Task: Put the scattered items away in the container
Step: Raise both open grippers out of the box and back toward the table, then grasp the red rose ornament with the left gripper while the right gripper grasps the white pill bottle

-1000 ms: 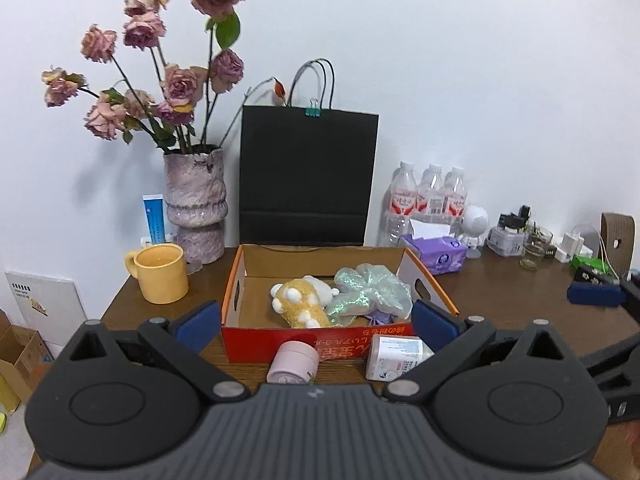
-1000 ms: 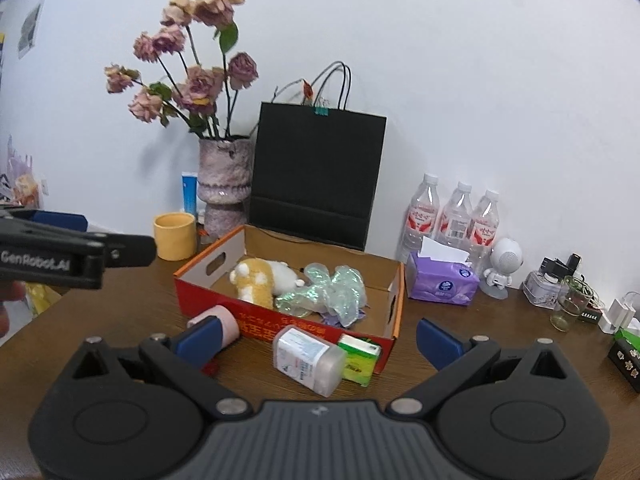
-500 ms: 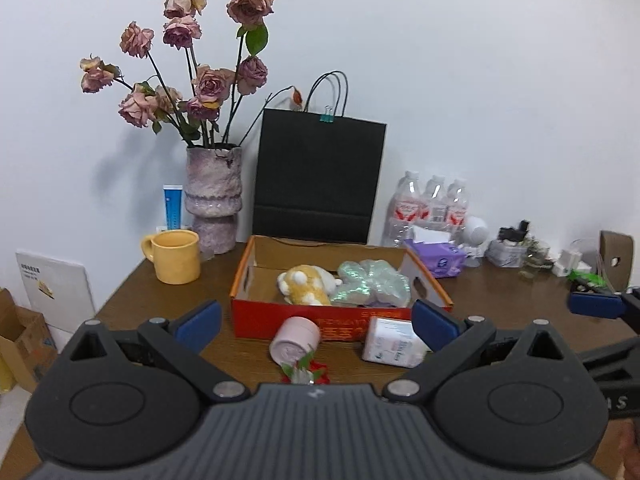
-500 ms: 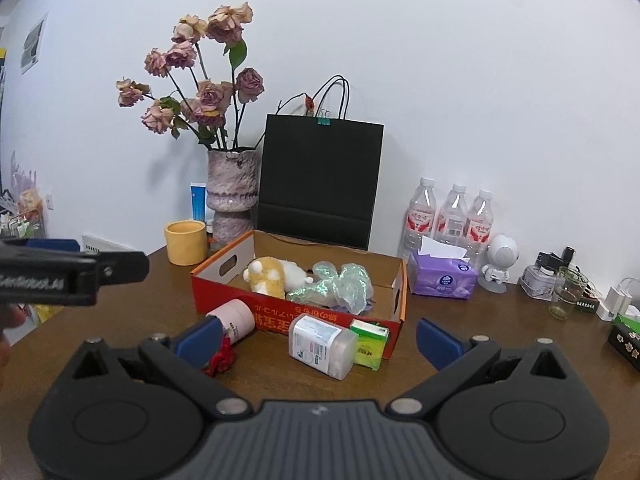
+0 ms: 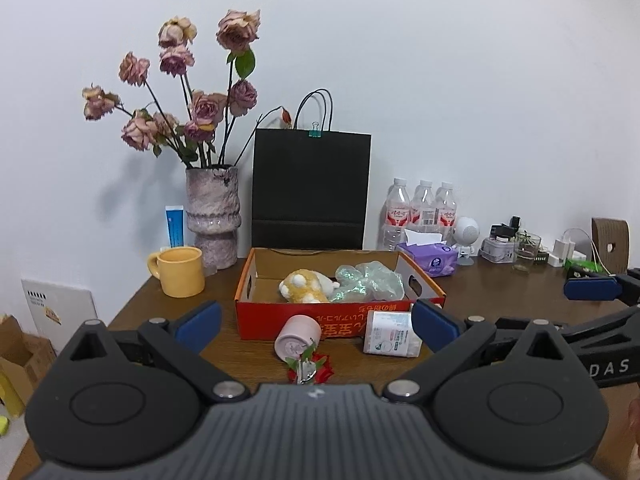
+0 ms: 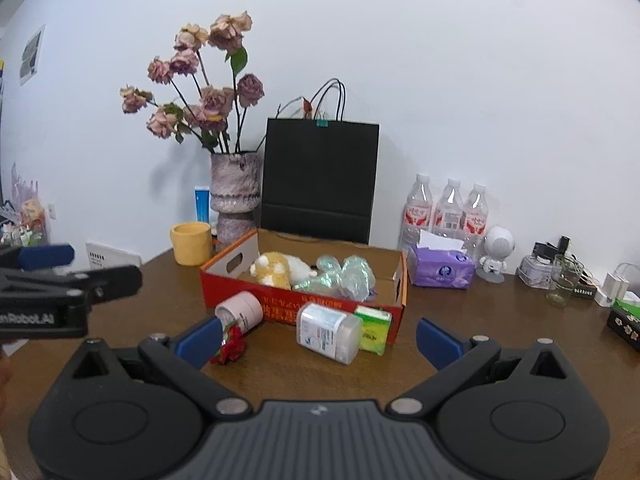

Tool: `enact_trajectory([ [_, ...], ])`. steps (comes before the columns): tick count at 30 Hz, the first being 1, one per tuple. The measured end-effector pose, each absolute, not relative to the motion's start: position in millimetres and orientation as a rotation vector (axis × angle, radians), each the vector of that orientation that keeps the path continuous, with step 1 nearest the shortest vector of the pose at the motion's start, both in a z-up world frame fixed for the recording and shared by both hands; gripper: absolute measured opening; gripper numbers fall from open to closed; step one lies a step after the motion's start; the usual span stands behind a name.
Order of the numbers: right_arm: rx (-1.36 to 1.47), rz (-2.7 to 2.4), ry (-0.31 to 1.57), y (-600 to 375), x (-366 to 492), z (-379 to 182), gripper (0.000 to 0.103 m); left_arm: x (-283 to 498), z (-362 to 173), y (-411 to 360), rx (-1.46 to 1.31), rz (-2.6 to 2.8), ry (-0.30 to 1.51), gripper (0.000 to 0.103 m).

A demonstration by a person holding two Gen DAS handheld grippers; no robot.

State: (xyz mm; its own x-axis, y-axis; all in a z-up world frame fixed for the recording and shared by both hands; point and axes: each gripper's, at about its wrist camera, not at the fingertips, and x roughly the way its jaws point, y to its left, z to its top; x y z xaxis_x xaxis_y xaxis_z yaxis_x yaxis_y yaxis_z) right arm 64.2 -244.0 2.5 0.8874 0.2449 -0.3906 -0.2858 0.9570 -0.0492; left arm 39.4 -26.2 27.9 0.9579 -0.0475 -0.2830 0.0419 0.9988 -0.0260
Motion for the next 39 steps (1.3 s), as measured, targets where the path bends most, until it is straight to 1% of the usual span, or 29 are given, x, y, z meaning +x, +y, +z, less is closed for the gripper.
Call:
enact_trajectory([
  [8, -0.097, 0.267, 0.414, -245, 65, -1, 0.103, 34, 29, -22, -0.010, -0.026, 0.307, 0.103],
  [12, -0.097, 0.263, 0.412, -246, 69, 3, 0.103, 37, 28, -16, -0.034, -0.006, 0.318, 0.103],
  [26, -0.083, 0.253, 0.456, -253, 92, -10, 0.103, 55, 25, -21, 0.022, -0.012, 0.361, 0.103],
  [39, -0.078, 0.230, 0.496, -259, 137, -45, 0.103, 104, -7, -20, 0.016, -0.022, 0.460, 0.103],
])
